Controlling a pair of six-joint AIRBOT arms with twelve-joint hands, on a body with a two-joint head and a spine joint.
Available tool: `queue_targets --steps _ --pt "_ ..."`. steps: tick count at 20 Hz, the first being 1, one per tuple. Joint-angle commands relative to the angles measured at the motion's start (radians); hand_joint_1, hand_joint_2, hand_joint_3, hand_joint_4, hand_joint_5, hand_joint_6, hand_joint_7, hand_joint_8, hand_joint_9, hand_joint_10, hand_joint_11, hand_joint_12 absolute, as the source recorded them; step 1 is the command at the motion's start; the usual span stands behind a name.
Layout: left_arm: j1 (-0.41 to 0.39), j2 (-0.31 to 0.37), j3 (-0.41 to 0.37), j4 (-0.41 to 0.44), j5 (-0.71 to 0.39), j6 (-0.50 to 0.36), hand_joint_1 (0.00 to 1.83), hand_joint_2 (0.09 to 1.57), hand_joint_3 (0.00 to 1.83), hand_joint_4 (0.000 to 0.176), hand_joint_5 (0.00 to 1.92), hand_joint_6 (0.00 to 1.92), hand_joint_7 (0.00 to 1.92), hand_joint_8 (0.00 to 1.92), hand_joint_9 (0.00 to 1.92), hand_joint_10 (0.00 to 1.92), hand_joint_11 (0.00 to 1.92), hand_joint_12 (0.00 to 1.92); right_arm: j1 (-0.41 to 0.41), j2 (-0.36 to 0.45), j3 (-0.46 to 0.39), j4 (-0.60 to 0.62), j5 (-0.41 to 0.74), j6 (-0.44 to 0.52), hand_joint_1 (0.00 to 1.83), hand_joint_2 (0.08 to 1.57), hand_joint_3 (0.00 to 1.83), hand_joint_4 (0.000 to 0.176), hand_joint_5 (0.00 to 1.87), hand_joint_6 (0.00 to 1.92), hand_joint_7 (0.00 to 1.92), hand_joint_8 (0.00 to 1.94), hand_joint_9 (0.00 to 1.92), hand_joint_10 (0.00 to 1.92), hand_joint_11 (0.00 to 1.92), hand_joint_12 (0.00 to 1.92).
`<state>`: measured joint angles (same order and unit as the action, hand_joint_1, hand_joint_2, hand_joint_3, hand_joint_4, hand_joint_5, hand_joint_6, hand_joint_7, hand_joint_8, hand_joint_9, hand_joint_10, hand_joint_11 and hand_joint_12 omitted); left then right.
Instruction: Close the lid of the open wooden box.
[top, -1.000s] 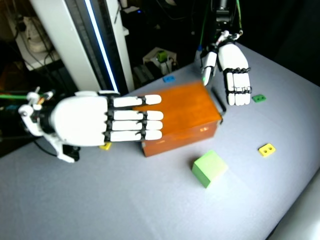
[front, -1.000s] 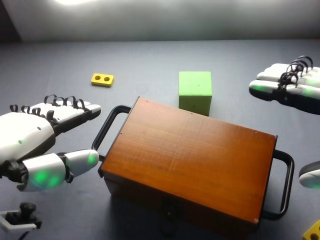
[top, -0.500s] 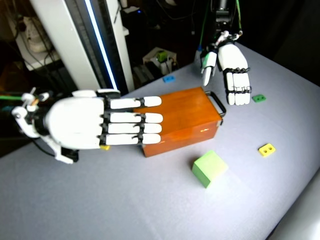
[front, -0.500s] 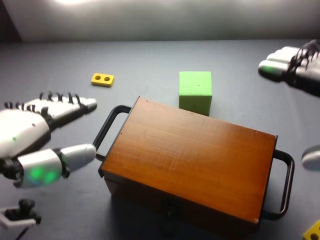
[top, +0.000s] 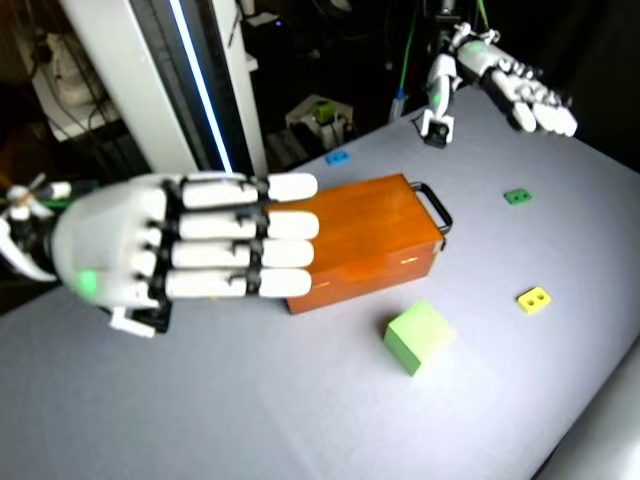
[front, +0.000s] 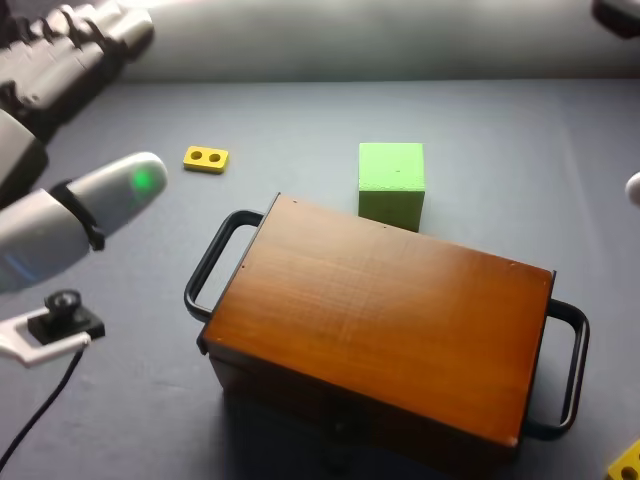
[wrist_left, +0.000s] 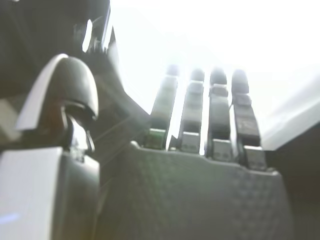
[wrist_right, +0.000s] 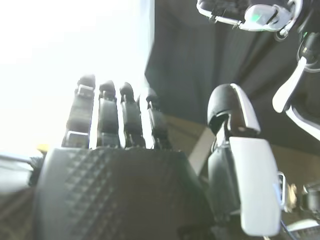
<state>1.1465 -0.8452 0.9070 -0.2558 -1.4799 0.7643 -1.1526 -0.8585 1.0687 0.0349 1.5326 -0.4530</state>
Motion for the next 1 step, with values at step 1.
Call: queue_targets --steps 1 --pt "-0.012 0.001 0.003 -0.011 -0.181 -0.005 0.07 1.35 0.0 0.059 0.0 0.0 0.0 0.0 0.0 0.0 0.02 0.01 0.005 -0.003 0.003 0.046 0.17 -0.007 0.47 1.23 0.0 0.033 0.21 0.0 0.32 0.0 0.3 0.0 0.18 0.42"
